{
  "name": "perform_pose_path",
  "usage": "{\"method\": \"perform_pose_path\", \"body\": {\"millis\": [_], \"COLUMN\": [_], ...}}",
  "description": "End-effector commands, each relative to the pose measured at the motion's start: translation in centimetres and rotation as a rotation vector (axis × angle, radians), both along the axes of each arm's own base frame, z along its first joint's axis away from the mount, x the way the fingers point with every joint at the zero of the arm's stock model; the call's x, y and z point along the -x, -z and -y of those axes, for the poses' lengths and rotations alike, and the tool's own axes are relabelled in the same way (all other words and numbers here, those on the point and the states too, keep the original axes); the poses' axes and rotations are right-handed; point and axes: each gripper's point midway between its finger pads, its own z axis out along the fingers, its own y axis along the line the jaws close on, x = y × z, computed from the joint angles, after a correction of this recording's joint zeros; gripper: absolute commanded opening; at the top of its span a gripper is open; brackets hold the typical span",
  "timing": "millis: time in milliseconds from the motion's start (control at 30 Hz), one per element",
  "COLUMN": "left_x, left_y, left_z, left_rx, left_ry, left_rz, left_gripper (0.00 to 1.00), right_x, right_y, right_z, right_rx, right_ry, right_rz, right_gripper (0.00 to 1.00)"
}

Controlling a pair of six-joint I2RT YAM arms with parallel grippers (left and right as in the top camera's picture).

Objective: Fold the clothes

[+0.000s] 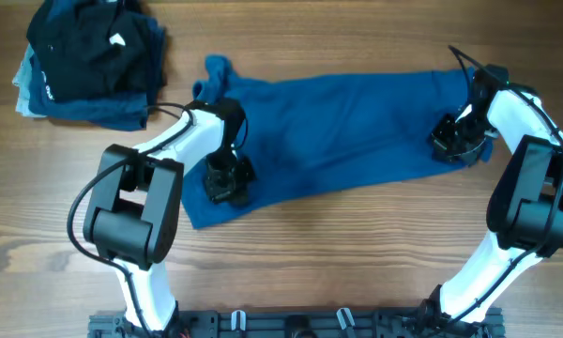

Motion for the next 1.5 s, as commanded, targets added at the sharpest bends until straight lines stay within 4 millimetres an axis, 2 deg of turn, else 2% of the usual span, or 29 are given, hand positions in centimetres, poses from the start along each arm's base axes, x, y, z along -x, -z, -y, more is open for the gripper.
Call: {"method": "perform_pose_path", "body": {"millis": [0, 167, 267, 367, 433, 567, 600, 633, 667, 700, 733, 767, 833, 867, 900, 1000, 1067, 1167, 1267, 1367, 1433, 1467], "left_x": [3.3, 4.7, 6.0, 7.1, 7.4, 6.2, 5.5, 4.9, 3.7, 2.4, 0.6, -0.7, -3.9, -5.3, -6.4, -10.9, -13.9, -17.9, -22.8, -27.1, -28.9, -29.4], "left_y": [1.4, 0.8, 0.6, -0.3, -2.3, -5.7, -7.1, -7.9, -8.9, -9.7, -10.8, -11.8, -14.2, -15.1, -15.8, -17.7, -18.3, -18.3, -18.2, -16.8, -14.5, -12.5], "left_z": [-2.1, -2.5, -2.9, -3.6, -3.4, -3.6, -4.0, -4.2, -4.7, -4.9, -4.7, -4.6, -4.5, -4.9, -5.2, -7.0, -7.3, -7.1, -6.7, -7.3, -7.1, -7.2], "left_rx": [-0.114, -0.149, -0.191, -0.257, -0.26, -0.28, -0.281, -0.275, -0.273, -0.258, -0.209, -0.172, -0.092, -0.068, -0.055, -0.02, 0.034, 0.079, 0.077, 0.021, 0.017, 0.006], "left_ry": [0.005, -0.018, -0.038, -0.063, -0.082, -0.149, -0.158, -0.162, -0.178, -0.181, -0.164, -0.162, -0.139, -0.139, -0.148, -0.153, -0.143, -0.087, -0.045, -0.035, 0.001, 0.015], "left_rz": [-0.137, -0.193, -0.212, -0.192, -0.145, 0.03, 0.12, 0.179, 0.271, 0.351, 0.447, 0.511, 0.627, 0.663, 0.683, 0.763, 0.782, 0.801, 0.843, 0.866, 0.852, 0.827], "left_gripper": [0.04, 0.04, 0.04, 0.04, 0.04, 0.04, 0.04, 0.09, 0.15, 0.21, 0.3, 0.42, 0.72, 0.82, 0.85, 0.9, 0.91, 0.92, 0.9, 0.86, 0.85, 0.85], "right_x": [4.9, 7.6, 8.0, 7.5, 7.1, 6.7, 6.1, 5.1, 3.2, 1.1, -0.4, -1.9, -4.0, -5.2, -5.9, -9.0, -11.1, -13.3, -14.9, -15.2, -15.3, -15.2], "right_y": [2.1, 0.8, -0.8, -4.1, -7.6, -12.4, -13.5, -14.4, -15.5, -16.5, -17.4, -18.2, -19.4, -20.0, -20.3, -21.1, -21.2, -20.2, -18.0, -15.4, -13.7, -13.0], "right_z": [1.5, 2.2, 2.6, 2.8, 3.0, 3.4, 3.5, 3.5, 3.0, 2.1, 1.1, 0.3, 0.0, 0.2, 0.4, 0.9, 1.5, 2.1, 2.7, 3.3, 3.8, 4.2], "right_rx": [0.102, 0.184, 0.226, 0.244, 0.26, 0.292, 0.297, 0.293, 0.269, 0.219, 0.17, 0.126, 0.107, 0.114, 0.117, 0.125, 0.13, 0.129, 0.132, 0.144, 0.164, 0.18], "right_ry": [0.089, 0.199, 0.254, 0.291, 0.304, 0.305, 0.295, 0.253, 0.161, 0.066, -0.003, -0.06, -0.093, -0.118, -0.124, -0.177, -0.181, -0.199, -0.218, -0.217, -0.228, -0.224], "right_rz": [-0.219, -0.333, -0.331, -0.239, -0.127, 0.046, 0.11, 0.181, 0.286, 0.394, 0.472, 0.543, 0.62, 0.649, 0.656, 0.684, 0.691, 0.671, 0.634, 0.581, 0.544, 0.522], "right_gripper": [0.04, 0.04, 0.04, 0.04, 0.04, 0.06, 0.19, 0.39, 0.71, 0.88, 0.99, 0.99, 0.99, 0.99, 0.99, 1.0, 0.99, 0.99, 0.99, 0.99, 1.0, 0.99]}}
